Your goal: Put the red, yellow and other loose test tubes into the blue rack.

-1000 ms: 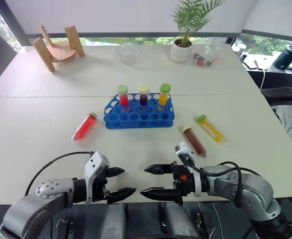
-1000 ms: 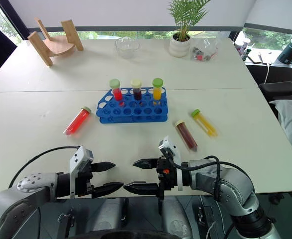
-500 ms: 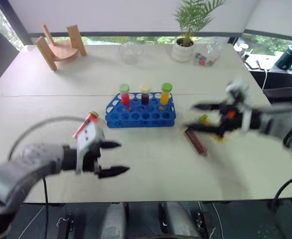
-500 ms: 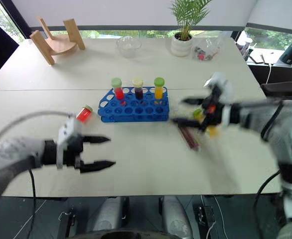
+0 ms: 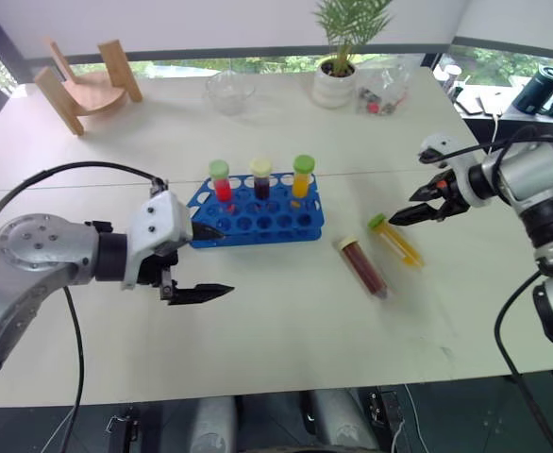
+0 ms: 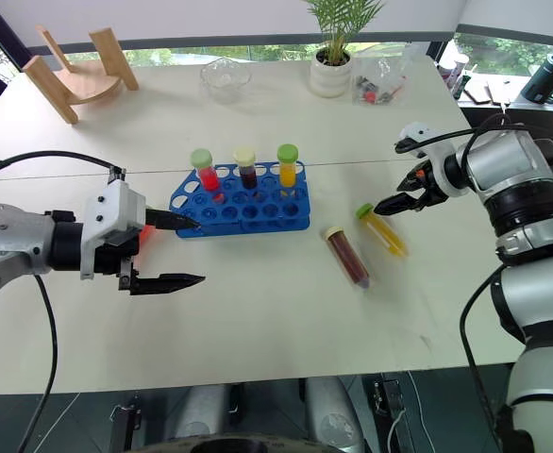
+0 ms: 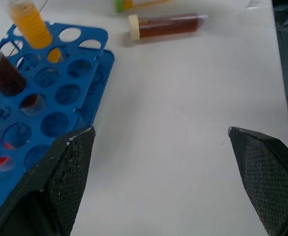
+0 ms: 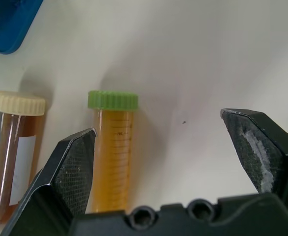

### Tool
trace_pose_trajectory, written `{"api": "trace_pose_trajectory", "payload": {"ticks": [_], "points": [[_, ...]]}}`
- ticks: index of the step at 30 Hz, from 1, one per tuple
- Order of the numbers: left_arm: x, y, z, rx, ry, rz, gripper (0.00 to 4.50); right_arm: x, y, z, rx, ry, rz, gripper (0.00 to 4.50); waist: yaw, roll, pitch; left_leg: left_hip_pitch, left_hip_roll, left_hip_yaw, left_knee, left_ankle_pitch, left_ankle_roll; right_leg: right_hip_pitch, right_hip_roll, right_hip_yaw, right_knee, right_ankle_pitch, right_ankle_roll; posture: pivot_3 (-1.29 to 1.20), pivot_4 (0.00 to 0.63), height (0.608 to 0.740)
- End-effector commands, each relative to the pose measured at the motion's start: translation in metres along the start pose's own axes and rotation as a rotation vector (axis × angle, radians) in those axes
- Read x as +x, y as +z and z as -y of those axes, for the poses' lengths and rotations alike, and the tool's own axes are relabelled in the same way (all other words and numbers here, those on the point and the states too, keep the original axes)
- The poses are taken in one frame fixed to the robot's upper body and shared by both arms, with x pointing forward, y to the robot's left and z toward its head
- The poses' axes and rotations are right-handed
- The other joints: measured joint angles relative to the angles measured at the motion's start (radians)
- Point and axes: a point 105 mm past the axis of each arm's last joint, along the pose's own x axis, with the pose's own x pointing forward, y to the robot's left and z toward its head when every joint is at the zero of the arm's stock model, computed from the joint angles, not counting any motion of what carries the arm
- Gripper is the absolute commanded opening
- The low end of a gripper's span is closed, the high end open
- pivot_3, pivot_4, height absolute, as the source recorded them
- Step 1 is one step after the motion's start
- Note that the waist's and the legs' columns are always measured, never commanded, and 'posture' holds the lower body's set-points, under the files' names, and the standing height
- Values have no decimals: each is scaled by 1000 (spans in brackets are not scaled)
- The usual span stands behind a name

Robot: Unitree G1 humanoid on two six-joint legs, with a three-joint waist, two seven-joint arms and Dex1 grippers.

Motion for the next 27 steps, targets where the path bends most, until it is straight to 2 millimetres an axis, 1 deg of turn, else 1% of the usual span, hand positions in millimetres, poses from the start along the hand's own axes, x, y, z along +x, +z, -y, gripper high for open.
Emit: {"api": "trace_pose_trajectory", "payload": {"ticks": [1, 4, 5, 7, 9, 10, 12, 13, 14, 15, 16, 17, 18, 19, 20, 21, 22, 24, 27], "points": [[-2, 1, 5, 35, 26, -6, 4447, 2, -1, 1, -25, 17, -41, 4500, 1, 0, 0, 0, 0, 0, 0, 1, -1, 0, 0, 0, 0, 0, 1, 0, 150, 740], [0, -1, 7, 18, 34, 4, 4447, 12, -10, 1, -40, 35, -94, 4500, 2, 0, 0, 0, 0, 0, 2, 2, -3, 1, 0, 0, 0, 2, 2, 0, 150, 740], [0, -2, 7, 11, 40, 5, 4482, 17, -15, 0, -52, 35, -118, 4254, 1, 0, 0, 0, -1, 0, 2, 2, -3, 2, 0, 0, 0, 2, 3, 0, 150, 740], [1, -6, 7, 4, 52, 0, 4500, 25, -22, 0, -92, 34, -157, 3602, 0, 0, 0, 2, -1, 0, 2, 2, -4, 4, 0, 0, 0, 2, 3, 0, 150, 740], [2, -8, 7, 0, 57, -4, 4500, 28, -25, 2, -109, 29, -172, 2675, 0, 0, 0, 5, 0, 0, 2, 2, -4, 5, 0, 0, 1, 2, 3, 0, 150, 740], [2, -9, 7, -3, 60, -8, 4500, 29, -29, 3, -136, 24, -191, 2004, 0, 0, 0, 5, 0, -1, 2, 2, -4, 5, 0, 0, 1, 2, 3, 0, 150, 740], [1, -12, 6, -8, 65, -14, 4500, 29, -33, 4, -158, 24, -207, 1054, 0, -1, 0, 5, 0, -1, 1, 2, -4, 6, 0, 0, 1, 2, 3, 0, 150, 740], [1, -13, 6, -11, 68, -17, 4500, 29, -34, 3, -161, 34, -207, 831, 0, -1, 0, 5, 0, -1, 1, 2, -4, 6, 0, 0, 1, 2, 3, 0, 150, 740], [-1, -14, 5, -15, 72, -20, 4500, 27, -32, 4, -172, 28, -191, 830, 1, -1, -1, 6, 0, -1, 1, 2, -4, 6, 0, 0, 1, 2, 3, 0, 150, 740], [-3, -16, 2, -25, 82, -20, 4500, 25, -23, 5, -197, 12, -133, 830, 1, -1, -1, 6, 0, -1, 1, 2, -4, 7, 0, 0, 1, 2, 3, 0, 150, 740], [-6, -17, -2, -41, 91, -13, 4500, 20, -5, 2, -240, 17, -28, 830, 1, -2, -1, 6, 0, -1, 2, 2, -4, 7, 0, 0, 1, 2, 3, 0, 150, 740], [-10, -17, -5, -64, 98, 5, 4500, 15, 17, -5, -247, 37, 103, 830, 0, -1, -1, 6, 0, -1, 2, 2, -4, 7, 0, 0, 1, 2, 3, 0, 150, 740], [-13, -16, -8, -93, 101, 46, 4500, 8, 39, -14, -237, 71, 237, 830, -1, -1, -1, 6, 0, -1, 2, 2, -4, 7, 0, 0, 1, 2, 3, 0, 150, 740], [-18, -13, -12, -126, 111, 95, 4500, -3, 63, -30, -262, 127, 405, 830, -7, 0, 0, 6, 0, -1, 2, 2, -4, 7, 0, 0, 1, 2, 3, 0, 150, 740], [-23, -13, -17, -153, 121, 126, 4500, -14, 82, -45, -300, 155, 553, 830, -16, 0, 0, 7, 0, 0, 2, 2, -4, 7, 0, 1, 2, 3, 3, 0, 150, 740], [-28, -14, -21, -179, 134, 146, 4500, -26, 97, -59, -298, 163, 701, 830, -23, 0, 0, 9, 0, 0, 1, 2, -4, 7, 0, 1, 4, 3, 2, 0, 150, 740], [-32, -18, -26, -199, 149, 154, 4500, -35, 106, -70, -279, 157, 823, 830, -26, 0, 0, 9, 1, -1, 1, 2, -4, 7, 0, 0, 6, 3, 2, 0, 150, 740], [-37, -27, -31, -236, 165, 143, 4500, -40, 109, -92, -224, 121, 1003, 830, -23, -1, -1, 11, 1, -3, 0, 2, -4, 7, 2, 0, 8, 1, 0, 0, 150, 740], [-39, -35, -33, -271, 155, 130, 4500, -26, 98, -118, -151, 54, 1090, 830, -3, -1, -2, 10, 1, -8, -1, 2, -4, 8, 2, -5, 10, -1, -2, 0, 150, 740]]}}
